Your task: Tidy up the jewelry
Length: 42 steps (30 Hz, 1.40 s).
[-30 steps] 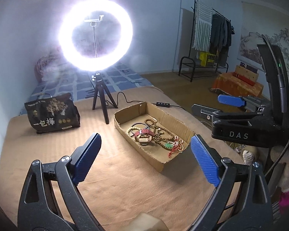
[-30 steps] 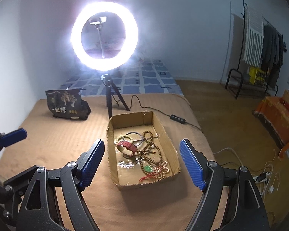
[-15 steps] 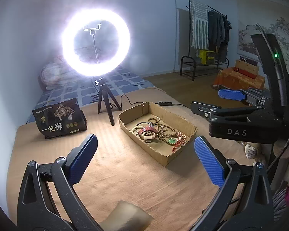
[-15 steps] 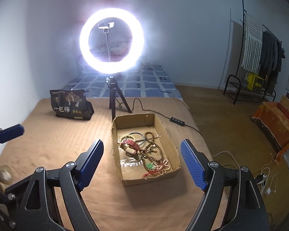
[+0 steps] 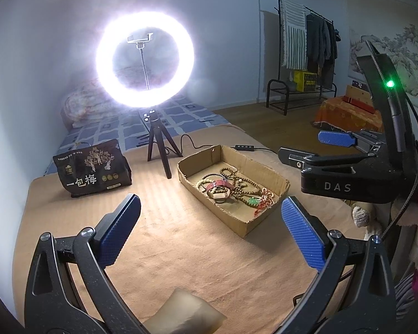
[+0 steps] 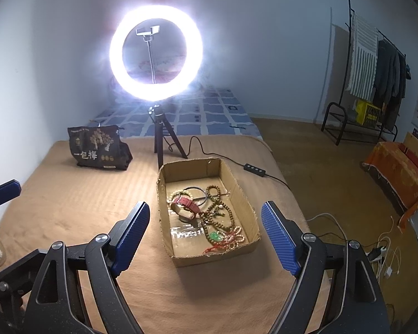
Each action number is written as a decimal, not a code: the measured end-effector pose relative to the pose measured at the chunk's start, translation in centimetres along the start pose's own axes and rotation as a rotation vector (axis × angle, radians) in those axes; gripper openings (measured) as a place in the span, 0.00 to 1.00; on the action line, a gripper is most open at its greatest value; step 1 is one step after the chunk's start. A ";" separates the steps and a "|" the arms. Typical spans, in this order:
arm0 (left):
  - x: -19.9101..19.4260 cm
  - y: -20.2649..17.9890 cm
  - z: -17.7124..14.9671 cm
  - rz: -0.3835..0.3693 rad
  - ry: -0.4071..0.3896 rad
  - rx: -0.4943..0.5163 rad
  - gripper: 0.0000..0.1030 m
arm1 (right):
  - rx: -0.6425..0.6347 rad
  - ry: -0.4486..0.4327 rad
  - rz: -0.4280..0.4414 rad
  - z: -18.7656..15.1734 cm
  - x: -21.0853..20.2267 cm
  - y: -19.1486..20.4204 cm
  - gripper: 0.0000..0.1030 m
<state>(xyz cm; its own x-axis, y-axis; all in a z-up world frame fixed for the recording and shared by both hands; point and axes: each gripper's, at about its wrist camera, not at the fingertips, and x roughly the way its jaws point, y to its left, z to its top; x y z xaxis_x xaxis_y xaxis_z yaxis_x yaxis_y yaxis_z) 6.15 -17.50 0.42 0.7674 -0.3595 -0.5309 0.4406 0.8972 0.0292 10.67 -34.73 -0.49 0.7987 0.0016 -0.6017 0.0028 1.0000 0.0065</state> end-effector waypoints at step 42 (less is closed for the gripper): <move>-0.3 0.0 -0.1 0.005 0.011 -0.005 1.00 | -0.014 0.013 -0.004 -0.3 0.2 0.4 0.80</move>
<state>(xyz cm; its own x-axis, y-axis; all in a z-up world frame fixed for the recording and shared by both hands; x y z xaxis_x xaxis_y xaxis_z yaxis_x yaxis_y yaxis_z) 5.86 -17.40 0.53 0.7646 -0.3519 -0.5400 0.4342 0.9004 0.0281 10.67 -34.30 -0.89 0.7907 -0.0026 -0.6123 -0.0026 1.0000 -0.0076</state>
